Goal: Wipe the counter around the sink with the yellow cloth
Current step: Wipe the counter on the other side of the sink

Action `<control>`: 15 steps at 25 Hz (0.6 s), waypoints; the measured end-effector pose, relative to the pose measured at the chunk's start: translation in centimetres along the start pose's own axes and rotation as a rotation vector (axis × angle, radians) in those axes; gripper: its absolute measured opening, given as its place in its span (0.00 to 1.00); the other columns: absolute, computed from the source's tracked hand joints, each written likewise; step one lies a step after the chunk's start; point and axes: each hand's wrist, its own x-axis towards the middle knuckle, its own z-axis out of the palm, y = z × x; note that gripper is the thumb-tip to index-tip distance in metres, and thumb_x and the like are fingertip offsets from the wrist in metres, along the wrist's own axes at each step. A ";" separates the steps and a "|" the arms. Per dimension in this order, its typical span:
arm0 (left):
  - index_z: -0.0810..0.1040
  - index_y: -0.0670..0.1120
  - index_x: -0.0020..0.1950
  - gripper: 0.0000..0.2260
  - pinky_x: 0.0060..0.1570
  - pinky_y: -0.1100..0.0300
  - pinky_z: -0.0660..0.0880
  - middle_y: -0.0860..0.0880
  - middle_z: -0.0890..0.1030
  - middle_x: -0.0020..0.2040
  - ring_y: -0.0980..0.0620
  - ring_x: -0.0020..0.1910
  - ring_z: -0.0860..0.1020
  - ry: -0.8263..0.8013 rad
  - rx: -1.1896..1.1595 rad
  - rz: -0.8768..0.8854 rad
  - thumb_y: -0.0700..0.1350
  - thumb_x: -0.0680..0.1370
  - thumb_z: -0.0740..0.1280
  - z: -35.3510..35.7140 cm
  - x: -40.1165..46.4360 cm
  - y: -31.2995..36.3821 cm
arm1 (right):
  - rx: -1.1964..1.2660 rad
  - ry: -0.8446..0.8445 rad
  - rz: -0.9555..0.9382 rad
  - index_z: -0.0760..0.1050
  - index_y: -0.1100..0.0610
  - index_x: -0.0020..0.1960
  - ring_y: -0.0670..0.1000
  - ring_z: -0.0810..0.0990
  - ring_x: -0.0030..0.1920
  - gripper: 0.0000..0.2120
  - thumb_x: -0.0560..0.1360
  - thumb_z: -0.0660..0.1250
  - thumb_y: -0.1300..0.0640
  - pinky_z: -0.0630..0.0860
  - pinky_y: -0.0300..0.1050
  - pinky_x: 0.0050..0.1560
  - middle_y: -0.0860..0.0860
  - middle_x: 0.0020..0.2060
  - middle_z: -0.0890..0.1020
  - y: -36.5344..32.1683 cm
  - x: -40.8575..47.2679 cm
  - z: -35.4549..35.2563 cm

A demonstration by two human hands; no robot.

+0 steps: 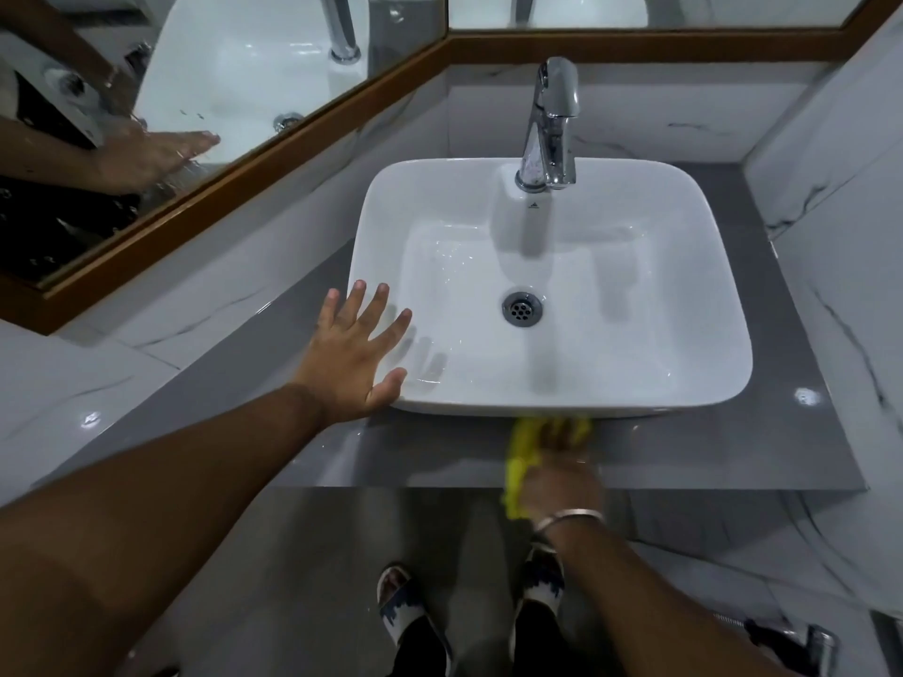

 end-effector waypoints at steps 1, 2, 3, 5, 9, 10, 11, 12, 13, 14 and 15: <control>0.59 0.52 0.77 0.34 0.73 0.35 0.41 0.41 0.53 0.79 0.37 0.77 0.47 -0.008 -0.007 0.004 0.67 0.75 0.41 0.0 0.0 -0.1 | 0.123 -0.064 -0.030 0.56 0.57 0.74 0.66 0.59 0.72 0.35 0.69 0.58 0.52 0.55 0.60 0.73 0.65 0.73 0.60 -3.0 0.0 -0.7; 0.60 0.51 0.77 0.34 0.73 0.35 0.42 0.41 0.54 0.79 0.36 0.77 0.48 -0.011 -0.013 0.007 0.66 0.75 0.41 -0.1 -0.1 -0.1 | 0.215 -0.136 -0.051 0.54 0.52 0.75 0.63 0.57 0.74 0.34 0.70 0.54 0.51 0.58 0.56 0.73 0.61 0.75 0.56 -4.6 -0.1 -1.3; 0.60 0.51 0.76 0.34 0.73 0.35 0.42 0.40 0.55 0.78 0.36 0.77 0.49 -0.013 -0.018 0.010 0.66 0.75 0.41 -0.2 -0.1 -0.2 | 0.226 -0.176 -0.106 0.54 0.50 0.75 0.61 0.57 0.74 0.32 0.71 0.51 0.50 0.61 0.54 0.71 0.59 0.76 0.56 -4.8 -0.6 -1.8; 0.60 0.51 0.76 0.34 0.73 0.34 0.43 0.40 0.55 0.78 0.36 0.77 0.49 -0.003 -0.032 0.009 0.66 0.75 0.42 -0.1 -0.2 -0.2 | 0.232 -0.041 -0.271 0.62 0.52 0.71 0.61 0.69 0.67 0.27 0.73 0.49 0.47 0.70 0.53 0.63 0.59 0.69 0.69 -2.4 -2.2 -4.6; 0.61 0.50 0.76 0.33 0.73 0.34 0.44 0.39 0.56 0.78 0.37 0.77 0.49 0.014 -0.033 0.003 0.65 0.75 0.44 0.2 -0.3 -0.2 | 0.153 0.574 -0.373 0.73 0.50 0.62 0.59 0.77 0.56 0.21 0.74 0.57 0.42 0.73 0.54 0.52 0.54 0.58 0.79 3.3 -2.6 -11.7; 0.61 0.50 0.76 0.33 0.73 0.34 0.44 0.39 0.56 0.78 0.37 0.77 0.49 0.020 -0.032 0.008 0.65 0.75 0.44 0.2 -0.3 -0.3 | 0.101 0.556 -0.273 0.68 0.49 0.67 0.60 0.72 0.64 0.25 0.73 0.57 0.40 0.69 0.56 0.59 0.56 0.65 0.74 4.0 -1.3 -13.1; 0.61 0.50 0.76 0.33 0.73 0.35 0.43 0.39 0.56 0.78 0.37 0.77 0.49 0.031 -0.032 0.013 0.65 0.76 0.45 0.1 -0.4 -0.2 | 0.044 0.477 -0.168 0.60 0.48 0.72 0.61 0.63 0.71 0.30 0.73 0.53 0.36 0.62 0.59 0.67 0.57 0.72 0.66 4.4 0.0 -13.7; 0.59 0.51 0.77 0.33 0.73 0.35 0.41 0.39 0.55 0.78 0.37 0.77 0.49 0.048 -0.023 0.011 0.64 0.76 0.45 0.0 -0.5 -0.1 | -0.023 0.390 -0.100 0.53 0.47 0.74 0.61 0.55 0.74 0.34 0.73 0.47 0.32 0.54 0.62 0.71 0.57 0.76 0.57 4.7 1.1 -13.7; 0.56 0.52 0.78 0.32 0.73 0.36 0.39 0.39 0.53 0.79 0.38 0.77 0.47 0.077 -0.009 -0.006 0.64 0.76 0.46 0.0 -0.7 0.1 | -0.070 0.316 -0.066 0.49 0.46 0.75 0.62 0.49 0.75 0.36 0.71 0.41 0.30 0.49 0.64 0.72 0.57 0.77 0.52 4.8 2.1 -13.4; 0.52 0.51 0.79 0.33 0.72 0.38 0.36 0.40 0.49 0.79 0.39 0.78 0.45 0.119 -0.012 -0.056 0.64 0.76 0.47 0.0 -0.9 0.5 | -0.094 0.281 -0.050 0.47 0.45 0.75 0.61 0.46 0.76 0.38 0.70 0.37 0.29 0.46 0.65 0.73 0.56 0.77 0.50 4.8 2.7 -12.9; 0.48 0.49 0.79 0.35 0.72 0.40 0.34 0.40 0.46 0.79 0.39 0.78 0.43 0.159 -0.045 -0.167 0.65 0.76 0.47 0.2 -1.4 1.1 | -0.115 0.272 -0.052 0.47 0.45 0.75 0.61 0.45 0.76 0.39 0.69 0.34 0.28 0.44 0.65 0.72 0.55 0.77 0.49 4.9 2.9 -12.4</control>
